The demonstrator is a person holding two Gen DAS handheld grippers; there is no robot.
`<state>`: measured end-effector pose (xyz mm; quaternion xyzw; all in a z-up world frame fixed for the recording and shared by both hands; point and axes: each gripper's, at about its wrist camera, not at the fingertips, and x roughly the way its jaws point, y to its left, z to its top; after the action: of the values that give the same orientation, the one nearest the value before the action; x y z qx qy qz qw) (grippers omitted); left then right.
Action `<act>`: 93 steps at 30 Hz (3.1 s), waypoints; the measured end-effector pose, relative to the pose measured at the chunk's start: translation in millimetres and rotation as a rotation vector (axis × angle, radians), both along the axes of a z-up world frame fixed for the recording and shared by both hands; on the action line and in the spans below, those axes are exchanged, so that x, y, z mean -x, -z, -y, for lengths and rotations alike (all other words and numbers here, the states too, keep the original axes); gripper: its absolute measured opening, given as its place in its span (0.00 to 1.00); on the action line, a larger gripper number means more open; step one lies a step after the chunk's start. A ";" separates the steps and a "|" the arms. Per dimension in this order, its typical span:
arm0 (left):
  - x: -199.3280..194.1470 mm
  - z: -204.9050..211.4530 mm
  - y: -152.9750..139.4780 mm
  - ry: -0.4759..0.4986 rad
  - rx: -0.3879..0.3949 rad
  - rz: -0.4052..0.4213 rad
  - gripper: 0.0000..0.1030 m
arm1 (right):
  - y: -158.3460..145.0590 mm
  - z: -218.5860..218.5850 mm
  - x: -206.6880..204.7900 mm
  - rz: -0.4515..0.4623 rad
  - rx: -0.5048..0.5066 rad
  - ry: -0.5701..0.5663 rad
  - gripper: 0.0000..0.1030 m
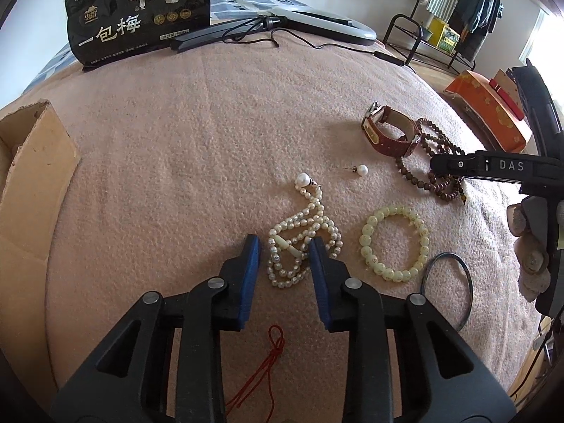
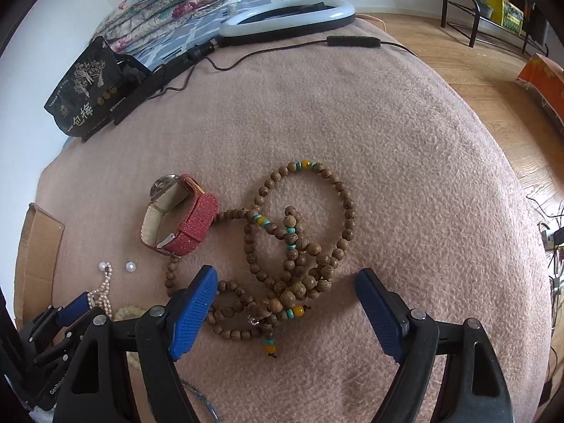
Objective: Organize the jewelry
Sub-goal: 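Reach the left tool to the pearl necklace while the right tool reaches the brown bead strand, then close the left tool on the pearl necklace while the right tool grips the brown bead strand, then carry both held strands over the cardboard box and open both tools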
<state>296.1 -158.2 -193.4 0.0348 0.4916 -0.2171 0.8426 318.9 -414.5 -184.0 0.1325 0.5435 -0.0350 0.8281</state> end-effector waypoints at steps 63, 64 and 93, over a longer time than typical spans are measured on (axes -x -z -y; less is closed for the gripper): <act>70.0 -78.7 -146.1 -0.104 0.153 0.250 0.04 | -186.1 -45.8 87.9 0.378 0.127 -0.168 0.10; 71.1 -82.3 -148.4 -0.109 0.153 0.256 0.04 | -189.5 -49.8 87.5 0.383 0.125 -0.176 0.10; 88.4 -209.2 -185.8 -0.274 0.132 0.340 0.04 | -269.6 -206.8 63.1 0.525 0.097 -0.436 0.10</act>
<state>207.7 51.0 -7.6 -0.0513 0.3273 -0.1233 0.9354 255.7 -207.7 85.6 -0.0221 0.3250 0.1523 0.9331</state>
